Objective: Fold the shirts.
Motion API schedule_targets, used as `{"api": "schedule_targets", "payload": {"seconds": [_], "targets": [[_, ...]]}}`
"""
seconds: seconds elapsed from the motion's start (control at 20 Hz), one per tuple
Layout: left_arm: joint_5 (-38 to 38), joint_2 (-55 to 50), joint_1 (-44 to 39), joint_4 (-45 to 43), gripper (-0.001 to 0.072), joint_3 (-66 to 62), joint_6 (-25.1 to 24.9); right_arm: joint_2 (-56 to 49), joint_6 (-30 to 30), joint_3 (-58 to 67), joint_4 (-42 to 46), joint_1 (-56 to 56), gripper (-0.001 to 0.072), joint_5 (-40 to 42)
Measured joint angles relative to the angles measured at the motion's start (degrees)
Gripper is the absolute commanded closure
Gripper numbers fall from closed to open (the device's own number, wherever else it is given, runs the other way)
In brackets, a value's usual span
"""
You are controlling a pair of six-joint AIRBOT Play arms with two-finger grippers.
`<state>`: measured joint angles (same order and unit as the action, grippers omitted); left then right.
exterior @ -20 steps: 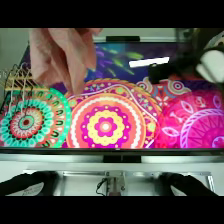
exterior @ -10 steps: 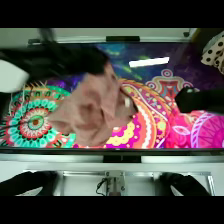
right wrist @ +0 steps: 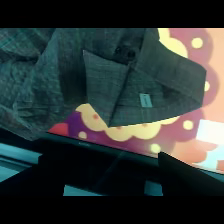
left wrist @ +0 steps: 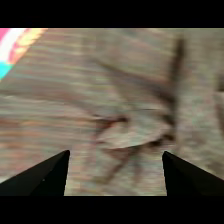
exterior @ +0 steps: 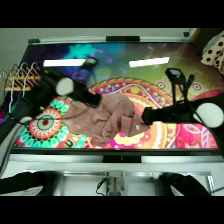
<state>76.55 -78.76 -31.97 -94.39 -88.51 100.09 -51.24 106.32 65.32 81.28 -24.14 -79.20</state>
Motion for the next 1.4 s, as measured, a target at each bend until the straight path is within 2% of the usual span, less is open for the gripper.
{"api": "schedule_targets", "payload": {"seconds": [0.2, 0.45, 0.65, 0.9, 1.05, 1.1, 1.15, 1.4], "targets": [[5.27, 2.14, 19.30, 0.26, -0.0013, 5.01, -0.39, -7.91, -1.88, -0.76, -6.60, 0.00, 0.0020, 3.72], [0.61, 2.97, 36.30, 10.10, -0.0013, 21.70, -4.42, -17.53, -6.62, -1.01, -17.90, -0.04, 0.0020, 8.31], [-8.66, 2.54, 39.76, 18.21, -0.0011, 31.98, -7.26, -20.94, -8.15, -1.03, -21.55, -0.04, 0.0020, 10.51], [-19.10, -0.11, 36.65, 23.10, 0.0016, 36.39, -8.85, -22.01, -8.83, -1.03, -22.93, -0.04, 0.0020, 10.38], [-23.65, -0.66, 33.81, 25.40, 0.0553, 37.03, -9.18, -22.18, -8.87, -1.03, -23.08, -0.09, 0.0021, 9.66], [-24.72, -0.76, 32.92, 25.79, 0.0600, 37.18, -9.27, -22.23, -8.90, -1.03, -22.77, -0.52, 0.0020, 9.68], [-25.57, -0.83, 32.15, 26.29, 0.0679, 37.24, -9.29, -22.36, -8.98, -1.03, -22.05, -1.40, 0.0020, 9.60], [-27.30, -0.92, 31.01, 27.06, 0.0681, 37.38, -9.53, -26.14, -8.44, -1.05, -17.64, -7.63, 0.0020, 12.00]]}}
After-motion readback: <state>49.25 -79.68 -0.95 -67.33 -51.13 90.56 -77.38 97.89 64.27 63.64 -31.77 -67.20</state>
